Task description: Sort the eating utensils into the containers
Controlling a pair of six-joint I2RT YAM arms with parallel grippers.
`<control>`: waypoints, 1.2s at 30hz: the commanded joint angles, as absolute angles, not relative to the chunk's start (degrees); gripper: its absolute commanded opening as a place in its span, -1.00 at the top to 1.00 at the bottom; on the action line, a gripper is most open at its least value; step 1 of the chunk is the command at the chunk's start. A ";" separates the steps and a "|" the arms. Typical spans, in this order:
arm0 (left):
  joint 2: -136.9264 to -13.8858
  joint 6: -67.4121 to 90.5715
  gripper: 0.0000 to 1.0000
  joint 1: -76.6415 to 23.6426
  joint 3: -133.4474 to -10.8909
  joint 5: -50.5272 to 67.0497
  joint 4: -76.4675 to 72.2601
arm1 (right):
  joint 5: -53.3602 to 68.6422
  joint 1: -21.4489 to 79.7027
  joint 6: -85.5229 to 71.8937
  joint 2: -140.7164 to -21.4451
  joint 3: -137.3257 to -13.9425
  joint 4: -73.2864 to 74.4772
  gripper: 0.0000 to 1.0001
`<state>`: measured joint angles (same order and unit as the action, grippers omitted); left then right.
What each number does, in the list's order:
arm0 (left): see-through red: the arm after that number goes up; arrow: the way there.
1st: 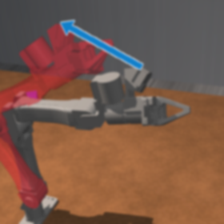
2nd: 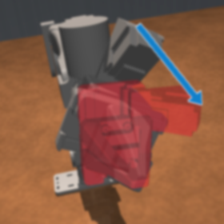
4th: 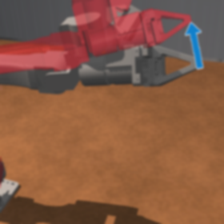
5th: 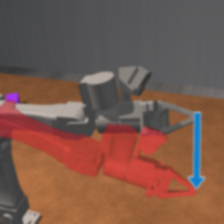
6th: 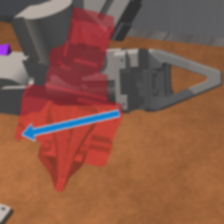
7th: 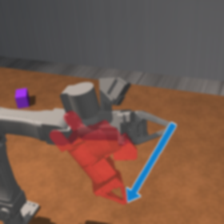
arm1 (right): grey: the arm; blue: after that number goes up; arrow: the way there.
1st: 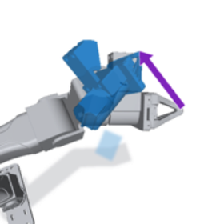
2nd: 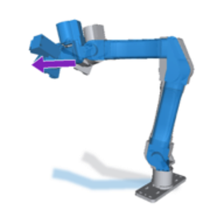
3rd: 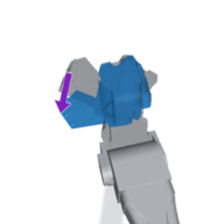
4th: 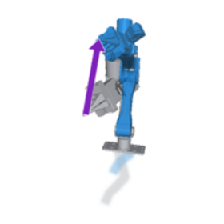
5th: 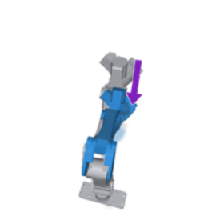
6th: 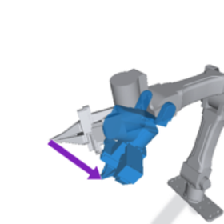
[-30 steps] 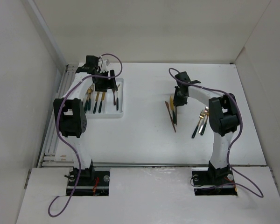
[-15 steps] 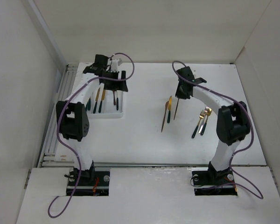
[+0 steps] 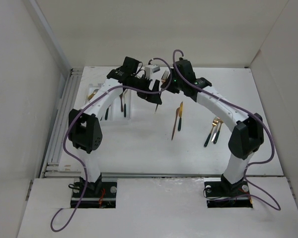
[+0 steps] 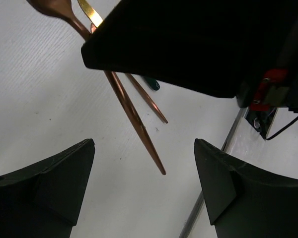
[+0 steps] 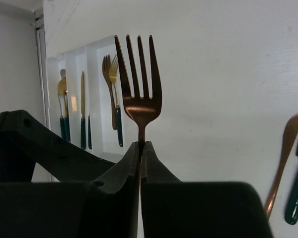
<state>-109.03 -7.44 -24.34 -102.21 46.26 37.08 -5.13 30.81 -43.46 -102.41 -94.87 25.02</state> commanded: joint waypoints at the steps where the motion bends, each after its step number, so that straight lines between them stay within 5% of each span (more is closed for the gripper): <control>1: -106.88 -7.38 -0.58 -23.73 -101.87 48.00 36.22 | -0.62 31.29 -48.41 -102.92 -97.21 20.66 1.00; 11: -108.71 -4.48 0.13 -23.73 -100.63 41.84 34.98 | 0.97 33.49 -50.00 -101.78 -95.98 19.34 1.00; 16: -109.25 -3.08 1.00 -23.73 -100.63 38.68 34.98 | 3.15 34.54 -50.01 -103.00 -95.98 19.34 1.00; 21: -109.25 -1.23 1.00 -21.10 -98.62 38.67 33.76 | 7.37 34.54 -50.01 -104.67 -96.50 16.71 0.95; 22: -108.64 -0.45 1.00 -20.31 -98.00 38.67 33.75 | 8.25 33.93 -50.01 -104.68 -97.03 16.18 0.77; 23: -108.63 -0.44 1.00 -18.39 -97.39 37.80 33.75 | 8.26 33.93 -50.01 -104.68 -97.03 16.17 0.34; 26: -108.02 1.58 1.00 -12.69 -94.14 36.74 32.52 | 6.69 32.88 -48.96 -103.63 -96.42 16.17 0.11; 36: -113.90 2.20 1.00 -2.46 -91.49 34.63 29.62 | 1.76 31.82 -43.78 -98.44 -90.01 17.48 0.10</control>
<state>-112.53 2.37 -0.73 -90.45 33.85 30.79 3.70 32.34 -46.17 -101.21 -91.00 18.87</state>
